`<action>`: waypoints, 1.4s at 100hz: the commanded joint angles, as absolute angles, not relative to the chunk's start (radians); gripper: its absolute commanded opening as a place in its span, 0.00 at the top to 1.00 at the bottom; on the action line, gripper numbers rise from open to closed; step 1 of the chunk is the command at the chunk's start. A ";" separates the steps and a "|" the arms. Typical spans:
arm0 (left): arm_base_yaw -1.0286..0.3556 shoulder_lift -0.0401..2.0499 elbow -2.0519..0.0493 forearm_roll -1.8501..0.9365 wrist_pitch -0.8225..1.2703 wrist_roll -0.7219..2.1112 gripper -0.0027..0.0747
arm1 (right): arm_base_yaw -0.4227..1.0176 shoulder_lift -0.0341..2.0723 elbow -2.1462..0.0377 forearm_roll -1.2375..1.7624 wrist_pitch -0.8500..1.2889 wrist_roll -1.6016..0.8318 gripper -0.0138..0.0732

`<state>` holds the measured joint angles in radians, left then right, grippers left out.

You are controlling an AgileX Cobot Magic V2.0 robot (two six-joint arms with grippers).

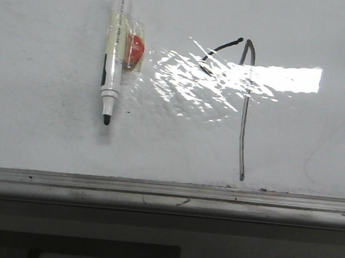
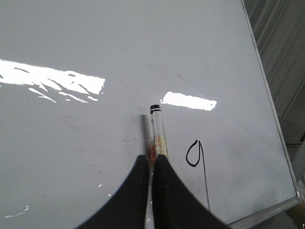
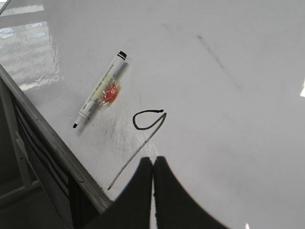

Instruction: Write number 9 on whiteboard

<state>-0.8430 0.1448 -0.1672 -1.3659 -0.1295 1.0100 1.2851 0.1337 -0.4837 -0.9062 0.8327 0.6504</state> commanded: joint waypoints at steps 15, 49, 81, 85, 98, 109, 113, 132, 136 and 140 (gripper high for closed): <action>-0.850 0.155 -0.190 -1.356 -0.155 1.009 0.99 | 1.286 0.147 -0.504 -0.965 0.785 0.653 0.90; -0.664 0.149 -0.081 -0.604 -0.241 0.764 0.99 | 1.286 0.147 -0.504 -0.967 0.785 0.653 0.90; -0.257 0.092 0.019 0.000 -0.059 0.036 0.99 | 1.286 0.147 -0.504 -0.967 0.785 0.653 0.90; -0.230 0.081 0.019 -0.007 -0.008 0.036 0.99 | 1.286 0.147 -0.504 -0.969 0.785 0.653 0.90; -0.163 0.044 0.019 -0.031 0.172 0.036 0.99 | 1.286 0.147 -0.504 -0.969 0.785 0.653 0.90; -0.141 0.010 0.019 -0.057 0.271 0.034 0.99 | 1.286 0.147 -0.504 -0.969 0.785 0.653 0.90; -0.136 -0.006 0.019 -0.052 0.273 0.034 0.99 | 1.286 0.147 -0.504 -0.969 0.785 0.653 0.90; -0.130 -0.029 0.019 -0.053 0.276 0.034 0.99 | 1.286 0.147 -0.504 -0.969 0.785 0.653 0.90; -0.130 -0.029 0.019 -0.053 0.276 0.034 0.99 | 1.286 0.147 -0.504 -0.969 0.785 0.653 0.90; -0.130 -0.029 0.019 -0.053 0.276 0.034 0.99 | 1.286 0.147 -0.504 -0.969 0.785 0.653 0.90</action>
